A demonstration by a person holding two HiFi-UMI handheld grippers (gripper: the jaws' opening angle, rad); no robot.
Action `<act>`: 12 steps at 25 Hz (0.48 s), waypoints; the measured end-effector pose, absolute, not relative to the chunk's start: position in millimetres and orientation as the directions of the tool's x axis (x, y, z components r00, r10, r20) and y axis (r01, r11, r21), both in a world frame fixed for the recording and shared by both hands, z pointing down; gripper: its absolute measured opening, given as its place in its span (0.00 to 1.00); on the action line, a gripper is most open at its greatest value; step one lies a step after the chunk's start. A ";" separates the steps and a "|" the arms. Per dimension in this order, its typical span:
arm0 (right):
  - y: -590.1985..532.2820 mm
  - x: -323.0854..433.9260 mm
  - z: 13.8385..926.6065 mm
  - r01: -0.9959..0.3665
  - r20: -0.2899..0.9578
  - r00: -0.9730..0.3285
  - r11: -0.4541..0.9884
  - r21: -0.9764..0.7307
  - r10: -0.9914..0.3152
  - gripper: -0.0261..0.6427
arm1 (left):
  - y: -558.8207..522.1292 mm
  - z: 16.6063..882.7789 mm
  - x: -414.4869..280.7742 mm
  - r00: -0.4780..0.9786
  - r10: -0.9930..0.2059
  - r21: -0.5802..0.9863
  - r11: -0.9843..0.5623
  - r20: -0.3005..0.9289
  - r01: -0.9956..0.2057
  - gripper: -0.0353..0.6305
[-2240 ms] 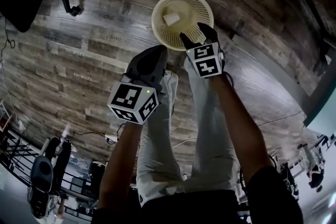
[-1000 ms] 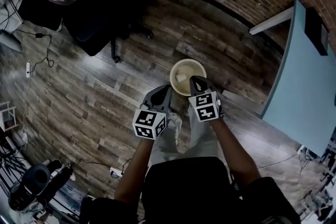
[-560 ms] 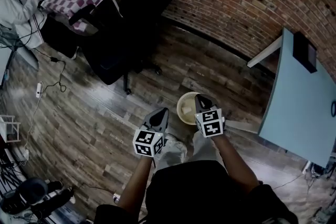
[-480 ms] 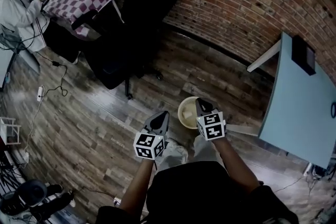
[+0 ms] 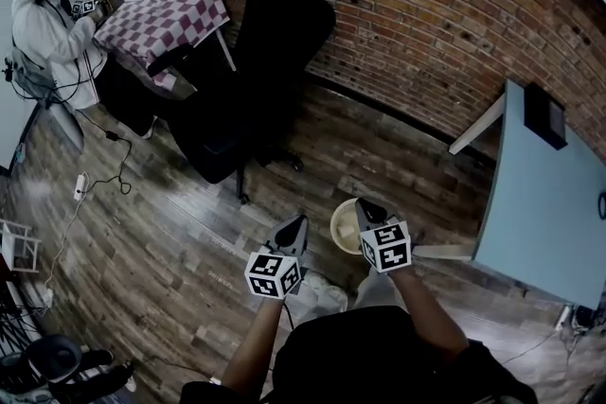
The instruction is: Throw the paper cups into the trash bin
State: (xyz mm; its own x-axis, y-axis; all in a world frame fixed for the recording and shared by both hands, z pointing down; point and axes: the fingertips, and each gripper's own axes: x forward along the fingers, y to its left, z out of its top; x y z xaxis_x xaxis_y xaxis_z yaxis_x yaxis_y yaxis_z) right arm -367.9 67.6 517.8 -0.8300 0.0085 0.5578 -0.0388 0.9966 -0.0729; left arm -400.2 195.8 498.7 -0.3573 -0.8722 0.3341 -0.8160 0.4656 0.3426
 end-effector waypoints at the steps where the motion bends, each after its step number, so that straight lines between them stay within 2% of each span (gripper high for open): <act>1: 69.7 -367.8 516.3 -0.031 0.556 -0.831 0.997 -0.075 0.015 0.05 | 197.0 497.9 -400.7 -0.359 -0.872 0.342 0.467 0.333 -0.815 0.07; 12: 63.3 -360.3 478.8 0.010 0.487 -0.872 0.997 -0.077 0.046 0.05 | 188.7 480.0 -397.4 -0.374 -0.873 0.340 0.470 0.313 -0.814 0.07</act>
